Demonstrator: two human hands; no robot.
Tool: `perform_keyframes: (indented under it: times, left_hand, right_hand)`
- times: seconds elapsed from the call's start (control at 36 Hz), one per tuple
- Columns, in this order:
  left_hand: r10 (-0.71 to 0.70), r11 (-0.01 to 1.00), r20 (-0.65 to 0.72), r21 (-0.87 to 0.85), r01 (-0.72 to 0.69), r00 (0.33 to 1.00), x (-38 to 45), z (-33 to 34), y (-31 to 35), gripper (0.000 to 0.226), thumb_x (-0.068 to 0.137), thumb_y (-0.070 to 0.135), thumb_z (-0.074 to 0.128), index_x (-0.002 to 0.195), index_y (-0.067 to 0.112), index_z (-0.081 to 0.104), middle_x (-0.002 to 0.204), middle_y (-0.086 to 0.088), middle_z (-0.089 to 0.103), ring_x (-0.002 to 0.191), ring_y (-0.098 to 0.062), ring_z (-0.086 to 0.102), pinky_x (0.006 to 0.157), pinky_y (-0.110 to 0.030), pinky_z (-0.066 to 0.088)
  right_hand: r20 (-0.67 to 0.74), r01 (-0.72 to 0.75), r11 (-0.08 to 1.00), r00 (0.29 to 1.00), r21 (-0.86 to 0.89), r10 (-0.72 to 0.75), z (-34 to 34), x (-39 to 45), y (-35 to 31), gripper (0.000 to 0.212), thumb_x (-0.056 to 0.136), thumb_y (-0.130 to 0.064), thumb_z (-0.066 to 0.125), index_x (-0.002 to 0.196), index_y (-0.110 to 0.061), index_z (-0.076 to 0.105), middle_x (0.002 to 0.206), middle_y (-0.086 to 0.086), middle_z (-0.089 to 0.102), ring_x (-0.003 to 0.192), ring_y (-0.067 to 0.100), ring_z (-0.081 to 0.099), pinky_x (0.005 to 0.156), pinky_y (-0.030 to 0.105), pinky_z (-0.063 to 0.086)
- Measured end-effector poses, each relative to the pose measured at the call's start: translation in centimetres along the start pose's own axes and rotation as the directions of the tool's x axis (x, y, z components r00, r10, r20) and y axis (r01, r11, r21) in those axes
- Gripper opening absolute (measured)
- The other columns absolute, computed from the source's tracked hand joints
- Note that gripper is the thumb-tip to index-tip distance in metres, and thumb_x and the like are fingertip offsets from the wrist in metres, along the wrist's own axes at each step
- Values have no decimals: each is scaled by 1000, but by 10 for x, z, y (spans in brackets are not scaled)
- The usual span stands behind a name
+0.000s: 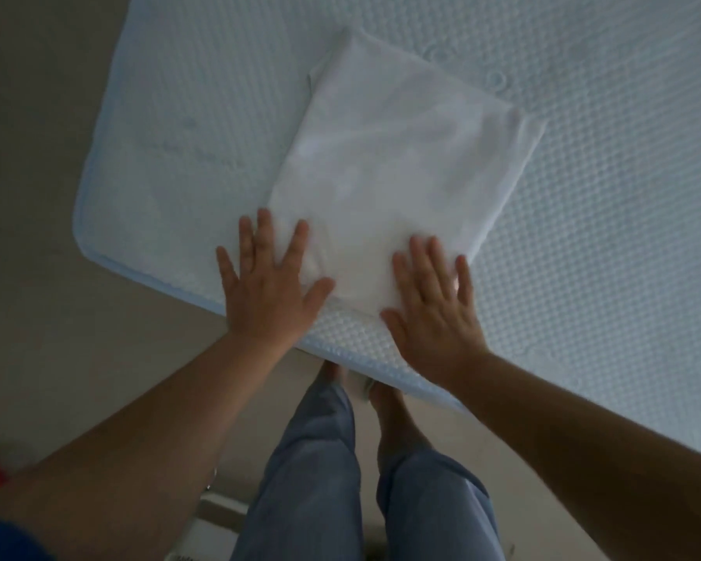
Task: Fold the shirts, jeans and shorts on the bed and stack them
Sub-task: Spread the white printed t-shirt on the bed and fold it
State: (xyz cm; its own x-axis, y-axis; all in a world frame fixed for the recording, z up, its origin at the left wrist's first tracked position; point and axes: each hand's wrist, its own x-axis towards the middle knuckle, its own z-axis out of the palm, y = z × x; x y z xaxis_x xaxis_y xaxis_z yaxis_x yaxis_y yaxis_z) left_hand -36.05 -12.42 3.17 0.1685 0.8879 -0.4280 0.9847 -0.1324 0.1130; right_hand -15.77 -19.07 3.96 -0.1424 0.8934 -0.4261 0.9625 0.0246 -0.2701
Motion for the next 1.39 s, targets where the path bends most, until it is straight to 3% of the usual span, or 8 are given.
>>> perform_keyframes:
  times: [0.31,0.47,0.56,0.81,1.03,1.17,1.28,1.39]
  left_hand:
    - [-310,819,-46,-520,242,950,-9,3,2,90,78,23,71,149,10,18,148,-18,30,134,-31,30,110,-34,24]
    - [-593,-254,514,-850,462,620,4,-24,20,62,74,14,75,128,0,49,118,-16,61,97,-29,62,86,-39,53]
    - [-491,-496,704,-710,500,513,7,-34,25,26,74,17,75,96,9,63,81,-5,60,60,-13,51,50,-23,45]
    - [-435,-403,590,-803,439,680,-1,-67,52,10,76,13,70,84,13,64,76,-1,70,67,-16,65,57,-23,48]
    - [-177,-440,248,-886,149,952,-12,-132,79,24,87,29,56,84,14,75,86,-7,72,82,-18,69,71,-28,55]
    - [-265,-547,415,-808,218,871,-10,-146,44,53,90,58,39,92,17,73,94,-6,70,94,-21,65,80,-34,46]
    - [-326,-368,558,-818,441,763,8,-141,25,41,94,38,47,127,14,53,133,-12,51,119,-27,49,95,-37,35]
    - [-22,-481,614,-698,530,789,37,-142,1,64,76,64,54,121,19,62,122,-4,64,108,-24,62,89,-40,47]
  right_hand:
    - [139,67,994,989,-83,-55,11,-16,11,78,89,-48,48,150,-17,10,152,6,-17,138,23,-25,108,46,-23]
    - [132,71,996,989,-60,-63,-11,-5,-7,86,86,-54,49,150,-16,6,158,8,-5,143,23,-17,104,37,-31]
    - [115,61,998,991,1,-61,-13,8,-19,88,85,-54,52,150,-15,8,158,9,-1,144,25,-10,110,39,-17]
    - [-67,-50,976,996,211,66,-13,28,-46,101,78,-58,60,149,-11,4,156,8,9,144,24,0,114,42,-2]
    - [-176,-18,678,961,734,216,-98,17,-43,40,92,-14,50,129,-27,49,97,-15,61,86,-2,59,76,14,49]
    - [-29,-82,482,976,872,218,-184,18,-30,27,89,-17,56,109,-35,57,77,-23,63,74,-10,60,57,6,44]
    - [135,-132,-30,978,991,158,-241,21,-21,25,77,-6,63,100,-16,66,90,3,73,84,22,70,67,33,57]
    - [268,-261,-248,964,933,-7,-258,41,-5,33,76,-15,57,106,-6,69,102,18,70,89,36,68,67,44,57]
